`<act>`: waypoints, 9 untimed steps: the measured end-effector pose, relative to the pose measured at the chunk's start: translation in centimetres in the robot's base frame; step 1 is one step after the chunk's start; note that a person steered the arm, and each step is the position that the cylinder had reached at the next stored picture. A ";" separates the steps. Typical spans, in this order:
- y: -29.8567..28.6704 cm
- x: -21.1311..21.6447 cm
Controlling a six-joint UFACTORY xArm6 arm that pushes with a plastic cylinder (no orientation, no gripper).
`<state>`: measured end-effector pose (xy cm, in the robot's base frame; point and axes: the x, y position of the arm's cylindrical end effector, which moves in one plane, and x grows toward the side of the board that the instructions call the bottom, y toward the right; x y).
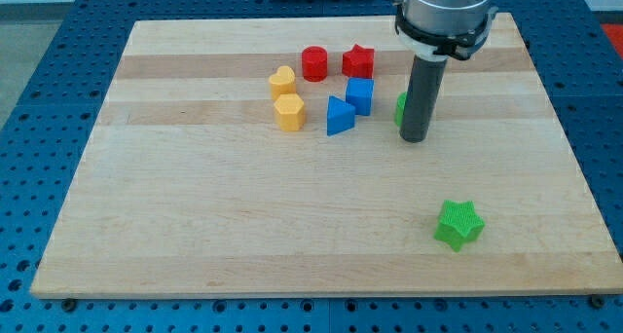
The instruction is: Move the green circle parallel to the cube
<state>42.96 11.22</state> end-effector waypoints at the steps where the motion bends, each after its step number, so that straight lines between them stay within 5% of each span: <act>1: 0.8 -0.8; 9: 4.7 -4.2</act>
<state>38.76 15.92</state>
